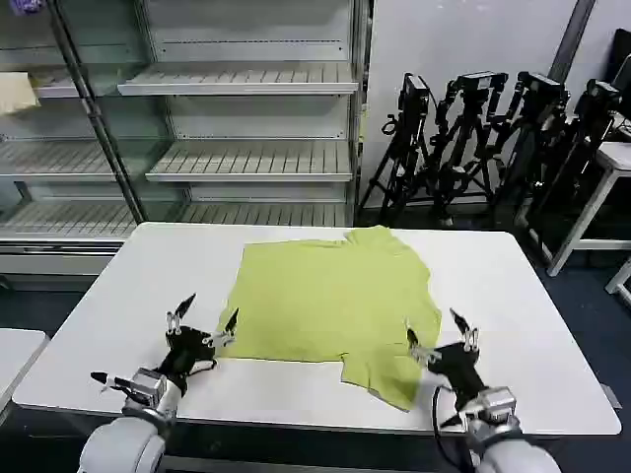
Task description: Fold and organize the clothes.
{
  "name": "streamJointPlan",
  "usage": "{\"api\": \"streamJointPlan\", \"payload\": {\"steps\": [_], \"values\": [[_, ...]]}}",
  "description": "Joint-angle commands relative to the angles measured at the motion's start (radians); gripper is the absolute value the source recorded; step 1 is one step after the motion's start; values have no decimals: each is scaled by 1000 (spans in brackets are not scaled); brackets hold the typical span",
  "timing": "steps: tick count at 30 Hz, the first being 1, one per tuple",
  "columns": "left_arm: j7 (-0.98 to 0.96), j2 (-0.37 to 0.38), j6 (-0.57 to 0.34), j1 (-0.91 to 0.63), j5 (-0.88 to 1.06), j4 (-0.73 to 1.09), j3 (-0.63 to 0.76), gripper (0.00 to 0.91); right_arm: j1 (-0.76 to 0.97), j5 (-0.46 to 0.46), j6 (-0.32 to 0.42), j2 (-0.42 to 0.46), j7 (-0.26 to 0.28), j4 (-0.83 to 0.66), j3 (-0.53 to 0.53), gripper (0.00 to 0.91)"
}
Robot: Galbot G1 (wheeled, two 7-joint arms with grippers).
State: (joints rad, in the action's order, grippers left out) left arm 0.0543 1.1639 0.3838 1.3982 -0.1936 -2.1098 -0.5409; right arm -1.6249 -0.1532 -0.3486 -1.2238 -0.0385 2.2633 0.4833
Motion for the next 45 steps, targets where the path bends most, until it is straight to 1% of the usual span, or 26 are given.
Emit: {"api": "streamJointPlan", "payload": {"steps": [1,4,8,9,16,20,21,22,23,24,27,33,42,44,45], "values": [[-27,-12,194,69,-103,-57,-3,907,-130,-7,-22,17,-16,65,-2,907],[-31,-29,195,60,-109,-11,-20,907,-134,-8,-42,7,-21,71,-20,907],[-25,-38,195,54,-114,24,-22,907,-130,-10,-88,2,-46,67,-32,907],[-26,-37,195,44,-113,46,-24,907,-124,-10,-100,1,-60,60,-33,907],[-27,-45,195,15,-128,82,-34,907,-95,-10,-116,-12,-71,41,-61,907],[-29,-43,195,9,-136,78,-36,907,-68,-5,-142,-25,-86,24,-92,907],[-29,-44,195,9,-139,77,-37,897,-65,-4,-145,-25,-88,23,-96,514],[-28,-44,195,11,-141,74,-37,171,-63,-2,-149,-25,-89,22,-98,71],[-28,-43,195,12,-141,73,-37,30,-62,-2,-157,-25,-89,22,-100,0],[-28,-43,195,12,-140,72,-36,10,-62,-3,-163,-25,-89,21,-101,0],[-26,-42,195,13,-128,75,-31,10,-61,-7,-188,-22,-88,19,-108,0],[-22,-38,195,14,-128,74,-25,10,-60,-34,-201,-21,-90,10,-119,0],[-11,-32,194,35,-130,47,-17,10,-66,-39,-181,-15,-69,34,-111,0],[-3,-33,194,41,-129,35,-14,10,-66,-36,-168,-9,-48,33,-105,0],[-1,-33,193,42,-129,27,-12,10,-63,-35,-162,-5,-46,33,-104,0]]}}
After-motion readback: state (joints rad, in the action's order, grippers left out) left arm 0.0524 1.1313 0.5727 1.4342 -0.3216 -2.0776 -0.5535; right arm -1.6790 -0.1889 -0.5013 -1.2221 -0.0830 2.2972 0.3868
